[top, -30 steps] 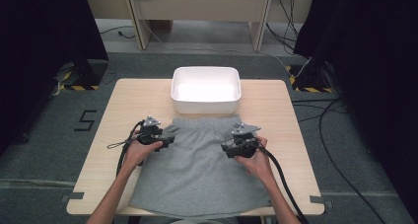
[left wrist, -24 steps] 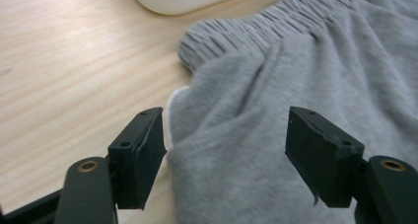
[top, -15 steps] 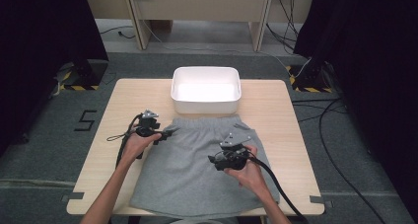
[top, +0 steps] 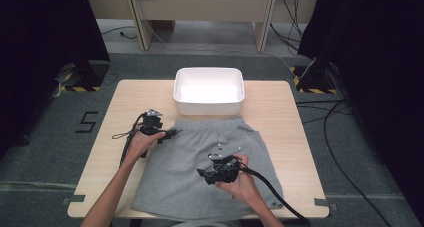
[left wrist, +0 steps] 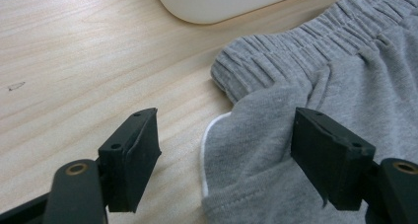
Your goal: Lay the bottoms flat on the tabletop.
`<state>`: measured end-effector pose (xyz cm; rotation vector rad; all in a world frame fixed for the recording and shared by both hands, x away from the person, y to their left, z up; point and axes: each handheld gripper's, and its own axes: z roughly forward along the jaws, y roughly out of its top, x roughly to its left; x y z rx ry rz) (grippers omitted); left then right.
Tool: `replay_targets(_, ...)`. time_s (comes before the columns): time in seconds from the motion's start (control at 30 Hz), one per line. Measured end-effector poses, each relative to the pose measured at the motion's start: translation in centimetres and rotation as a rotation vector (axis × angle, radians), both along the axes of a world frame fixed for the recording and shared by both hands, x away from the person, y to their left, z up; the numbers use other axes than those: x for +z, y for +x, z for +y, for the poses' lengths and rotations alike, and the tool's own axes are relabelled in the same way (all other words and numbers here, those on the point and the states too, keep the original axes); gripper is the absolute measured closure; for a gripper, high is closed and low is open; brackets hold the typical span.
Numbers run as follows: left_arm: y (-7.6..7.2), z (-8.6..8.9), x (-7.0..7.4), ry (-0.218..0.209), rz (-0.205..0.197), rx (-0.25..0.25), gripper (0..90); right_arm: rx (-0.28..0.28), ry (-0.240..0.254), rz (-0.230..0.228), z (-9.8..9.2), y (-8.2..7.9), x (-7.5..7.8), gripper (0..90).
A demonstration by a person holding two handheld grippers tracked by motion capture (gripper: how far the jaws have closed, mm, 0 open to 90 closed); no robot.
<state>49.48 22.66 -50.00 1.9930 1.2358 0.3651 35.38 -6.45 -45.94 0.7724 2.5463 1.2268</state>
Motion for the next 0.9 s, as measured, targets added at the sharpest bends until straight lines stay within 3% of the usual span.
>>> replay_targets(0.13, 0.5, 0.0, 0.2, 0.016, 0.011, -0.002, 25.9, 0.025, 0.003, 0.002, 1.0, -0.5, 0.0, 36.1)
replay_targets(0.23, 0.9, -0.4, 0.9, 0.005, -0.008, 0.0, 26.2, 0.049, 0.004, 0.002, 1.6, -0.9, 0.0, 36.2)
replay_targets(0.37, 1.6, -0.8, 1.2, 0.031, 0.011, -0.018, 26.5, 0.068, 0.012, 0.004, 2.3, -1.3, 0.0, 36.3)
replay_targets(0.47, 2.0, -1.0, 1.1, -0.003, 0.012, -0.01, 27.6, 0.088, 0.01, 0.011, 2.9, -1.6, -0.2, 36.4)
replay_targets(0.7, 2.9, -1.5, 1.3, 0.015, 0.025, -0.015, 27.7, 0.14, 0.011, 0.015, 4.7, -2.3, -0.2, 36.7)
replay_targets(0.77, 3.0, -1.6, 1.4, -0.004, 0.021, -0.008, 29.0, 0.146, 0.011, 0.018, 5.2, -2.6, -0.2, 36.7)
replay_targets(0.9, 3.1, -2.0, 0.8, 0.005, 0.043, -0.02, 29.2, 0.181, 0.019, 0.017, 6.2, -3.0, -0.3, 36.8)
